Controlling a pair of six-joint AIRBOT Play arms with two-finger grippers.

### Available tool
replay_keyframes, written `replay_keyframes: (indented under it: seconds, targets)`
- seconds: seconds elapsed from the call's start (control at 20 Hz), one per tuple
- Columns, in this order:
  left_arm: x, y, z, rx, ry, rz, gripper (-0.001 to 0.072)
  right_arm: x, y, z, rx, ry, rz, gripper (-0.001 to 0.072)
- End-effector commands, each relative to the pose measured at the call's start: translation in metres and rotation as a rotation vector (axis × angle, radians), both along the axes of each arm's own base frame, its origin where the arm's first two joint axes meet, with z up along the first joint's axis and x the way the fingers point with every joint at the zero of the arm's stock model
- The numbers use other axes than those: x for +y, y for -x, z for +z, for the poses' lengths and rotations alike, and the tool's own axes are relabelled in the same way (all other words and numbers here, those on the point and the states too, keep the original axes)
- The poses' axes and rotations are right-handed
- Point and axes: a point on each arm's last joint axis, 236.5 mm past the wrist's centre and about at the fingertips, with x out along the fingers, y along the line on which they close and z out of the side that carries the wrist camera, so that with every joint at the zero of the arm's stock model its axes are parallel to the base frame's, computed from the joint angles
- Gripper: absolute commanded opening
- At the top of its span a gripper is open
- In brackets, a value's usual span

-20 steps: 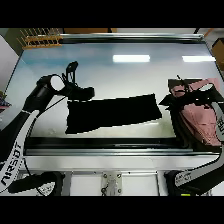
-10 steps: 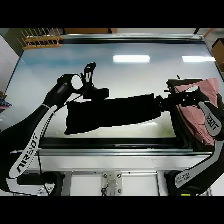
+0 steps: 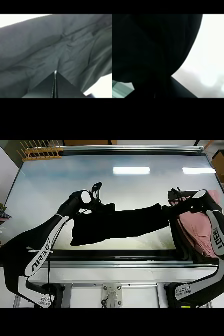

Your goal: Fold the clothes and pants, and hang the long-sleeved shirts on hangers.

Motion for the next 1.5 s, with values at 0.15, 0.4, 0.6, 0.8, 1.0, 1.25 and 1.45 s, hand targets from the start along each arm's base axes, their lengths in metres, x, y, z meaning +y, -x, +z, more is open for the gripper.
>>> replay_keyframes:
  seconds: [0.15, 0.4, 0.6, 0.8, 1.0, 1.25, 1.45]
  targets:
    - [-0.069, 0.009, -0.026, 0.030, 0.053, -0.083, 0.0009, 0.006, 0.006, 0.096, -0.079, 0.132, -0.022, 0.0017]
    - [-0.111, 0.024, -0.058, 0.076, 0.030, -0.189, 0.0010, 0.031, 0.015, 0.134, -0.123, 0.211, 0.040, 0.0017]
    - [-0.126, 0.034, -0.078, 0.102, 0.016, -0.229, 0.0009, 0.056, 0.020, 0.144, -0.140, 0.244, 0.109, 0.0017]
    - [-0.124, 0.038, -0.082, 0.119, 0.008, -0.232, 0.0010, 0.082, 0.020, 0.155, -0.166, 0.239, 0.137, 0.0017]
    - [-0.113, 0.019, -0.060, 0.082, 0.028, -0.201, 0.0009, 0.111, 0.026, 0.157, -0.148, 0.223, 0.136, 0.0017]
    - [-0.047, -0.037, -0.007, -0.059, -0.031, -0.126, 0.0009, 0.168, 0.035, 0.160, -0.134, 0.185, 0.099, 0.0017]
    - [0.033, -0.075, 0.041, -0.144, -0.091, -0.034, 0.0010, 0.225, 0.039, 0.165, -0.142, 0.119, 0.025, 0.0018]
